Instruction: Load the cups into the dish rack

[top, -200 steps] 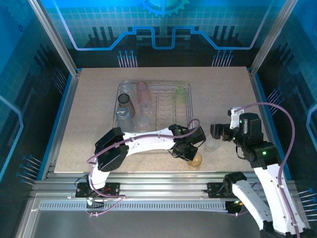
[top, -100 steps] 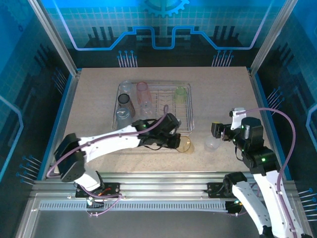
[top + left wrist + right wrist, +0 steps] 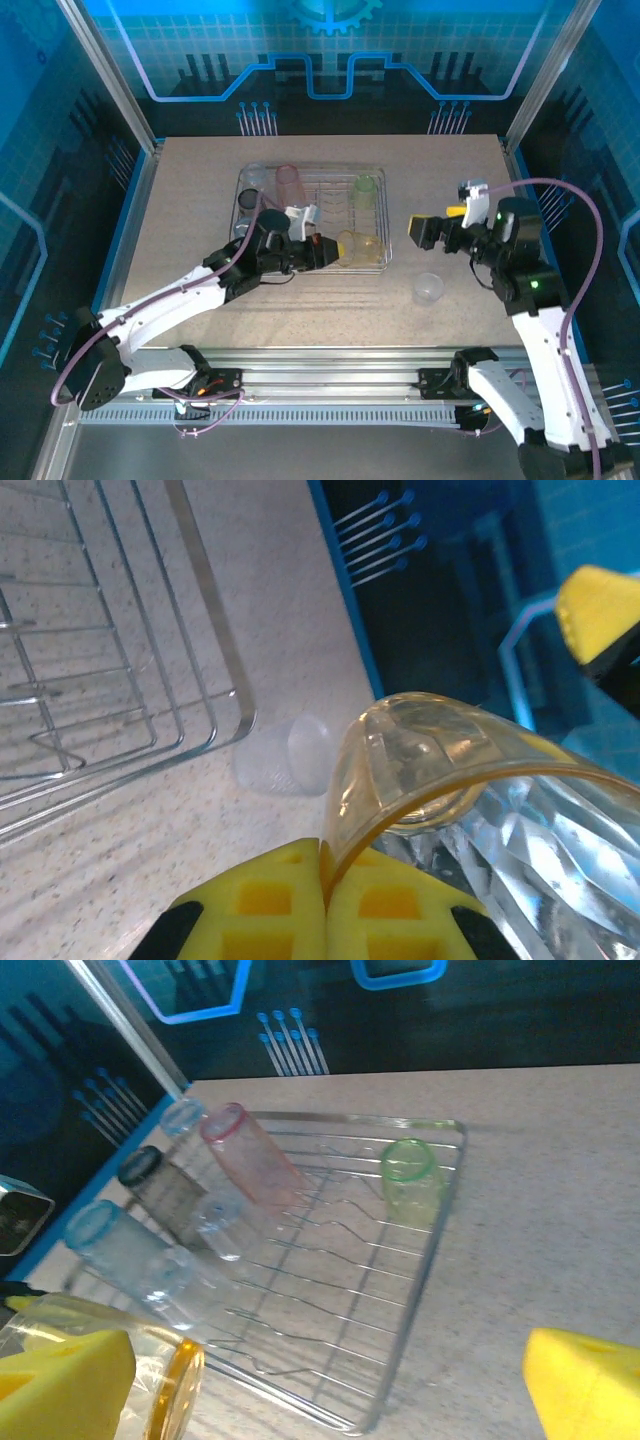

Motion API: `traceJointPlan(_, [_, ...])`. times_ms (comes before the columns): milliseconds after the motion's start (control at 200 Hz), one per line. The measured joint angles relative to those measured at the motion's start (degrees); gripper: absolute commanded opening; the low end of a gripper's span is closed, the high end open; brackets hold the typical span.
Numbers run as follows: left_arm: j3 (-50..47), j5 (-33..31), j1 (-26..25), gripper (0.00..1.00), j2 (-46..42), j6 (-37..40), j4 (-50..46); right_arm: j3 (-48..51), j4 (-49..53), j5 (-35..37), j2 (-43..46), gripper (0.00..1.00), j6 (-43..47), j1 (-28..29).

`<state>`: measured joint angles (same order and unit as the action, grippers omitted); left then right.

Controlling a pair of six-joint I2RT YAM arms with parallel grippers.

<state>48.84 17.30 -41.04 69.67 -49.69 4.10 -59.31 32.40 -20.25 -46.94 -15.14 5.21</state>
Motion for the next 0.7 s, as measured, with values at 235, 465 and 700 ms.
traceJointPlan(235, [-0.44, 4.26, 3.69, 0.00, -0.09, -6.64, 12.70, 0.20, -7.96, -15.52, -3.26, 0.95, -9.62, -3.91])
traceJointPlan(465, [-0.46, 7.17, 4.74, 0.00, 1.73, -12.52, 24.20, 4.17, -22.56, -25.40, -5.20, 0.95, -21.46, -3.96])
traceJointPlan(700, [-0.46, 8.57, 4.94, 0.00, 5.51, -16.44, 30.64, 5.77, -30.56, -28.57, -7.67, 0.97, -27.82, -2.36])
